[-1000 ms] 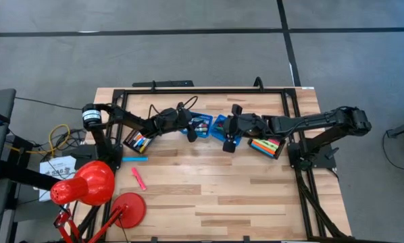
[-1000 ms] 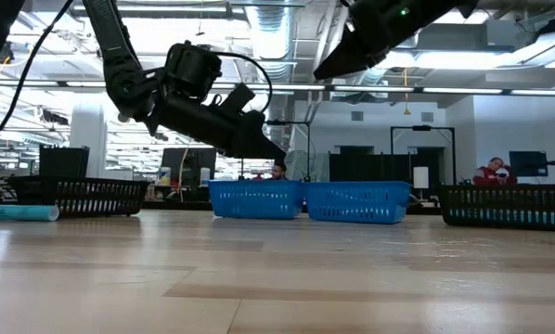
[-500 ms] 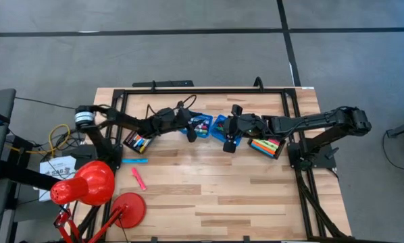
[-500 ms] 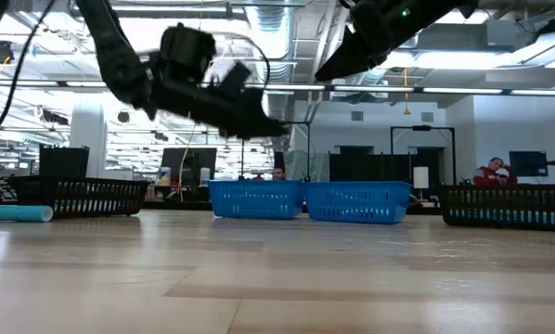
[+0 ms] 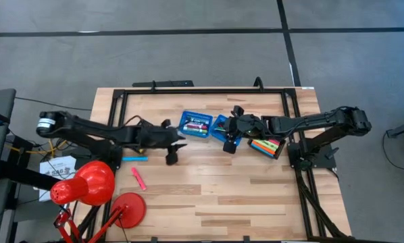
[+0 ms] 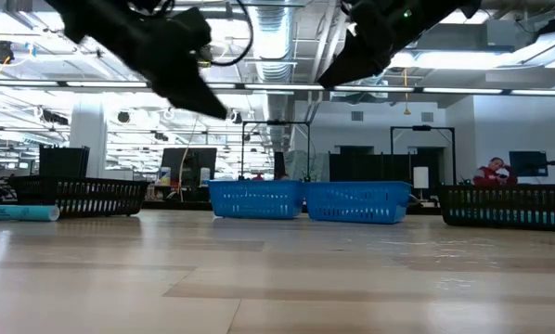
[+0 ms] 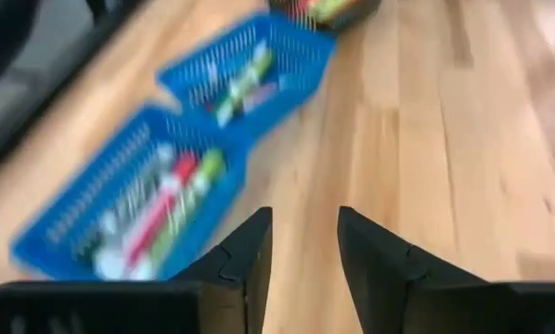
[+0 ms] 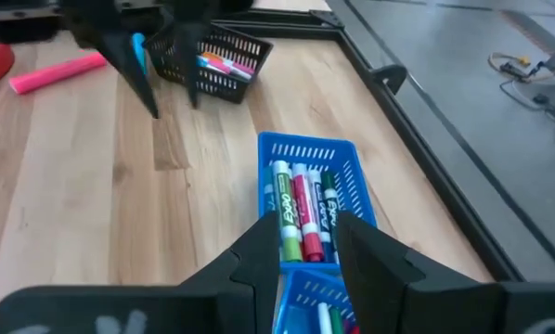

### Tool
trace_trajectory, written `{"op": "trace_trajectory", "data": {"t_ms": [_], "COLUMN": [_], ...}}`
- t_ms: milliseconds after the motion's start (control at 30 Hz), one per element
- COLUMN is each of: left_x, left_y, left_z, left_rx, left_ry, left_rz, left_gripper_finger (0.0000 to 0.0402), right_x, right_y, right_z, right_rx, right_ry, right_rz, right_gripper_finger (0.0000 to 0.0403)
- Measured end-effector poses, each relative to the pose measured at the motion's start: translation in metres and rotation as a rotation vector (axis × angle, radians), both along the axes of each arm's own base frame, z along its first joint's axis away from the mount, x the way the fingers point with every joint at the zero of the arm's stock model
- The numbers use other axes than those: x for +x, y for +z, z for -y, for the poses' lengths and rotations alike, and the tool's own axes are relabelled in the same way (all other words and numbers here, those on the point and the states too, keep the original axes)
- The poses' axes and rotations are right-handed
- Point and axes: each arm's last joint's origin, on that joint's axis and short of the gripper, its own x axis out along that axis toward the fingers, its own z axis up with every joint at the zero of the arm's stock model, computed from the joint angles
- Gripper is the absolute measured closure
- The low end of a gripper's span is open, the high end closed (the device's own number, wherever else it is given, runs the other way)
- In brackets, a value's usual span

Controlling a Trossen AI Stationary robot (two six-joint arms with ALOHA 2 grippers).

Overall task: Pick & Place Markers
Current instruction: Put the light blue highlighter into the right black bin

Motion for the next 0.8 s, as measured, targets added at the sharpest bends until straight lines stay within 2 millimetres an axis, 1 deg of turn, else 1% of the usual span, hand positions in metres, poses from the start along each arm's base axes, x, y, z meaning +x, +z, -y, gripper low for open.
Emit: {"op": "trace_trajectory", "data": {"t_ms": [233,367,433,533,633,700,800], "left_x": [-0.036,-0.061,-0.072,-0.082,-0.090,-0.096,-0.104], "left_y": [-0.003,-0.011,-0.015,-0.018,-0.020,-0.021,-0.028], "left_z": [0.015,0.020,0.023,0.030,0.035,0.037,0.036], "left_rx": [-0.198,-0.287,-0.339,-0.409,-0.426,-0.408,-0.387], "left_ry": [0.113,0.188,0.194,0.181,0.178,0.190,0.209], "left_rz": [-0.204,-0.409,-0.517,-0.631,-0.716,-0.776,-0.832], "left_gripper_finger": [0.0282,0.0282,0.0282,0.0282,0.0282,0.0282,0.0282], "right_x": [-0.001,-0.003,-0.003,-0.004,-0.005,-0.005,-0.005], "right_y": [-0.002,-0.004,-0.005,-0.006,-0.007,-0.007,-0.007], "right_z": [0.000,0.000,0.000,0.000,0.000,0.000,0.000], "right_rx": [0.041,0.064,0.070,0.090,0.107,0.108,0.115], "right_ry": [-0.026,-0.042,-0.047,-0.062,-0.074,-0.074,-0.074], "right_rz": [-0.007,-0.023,-0.034,-0.044,-0.049,-0.048,-0.049], "right_gripper_finger": [0.0305,0.0305,0.0305,0.0305,0.0305,0.0305,0.0305]}}
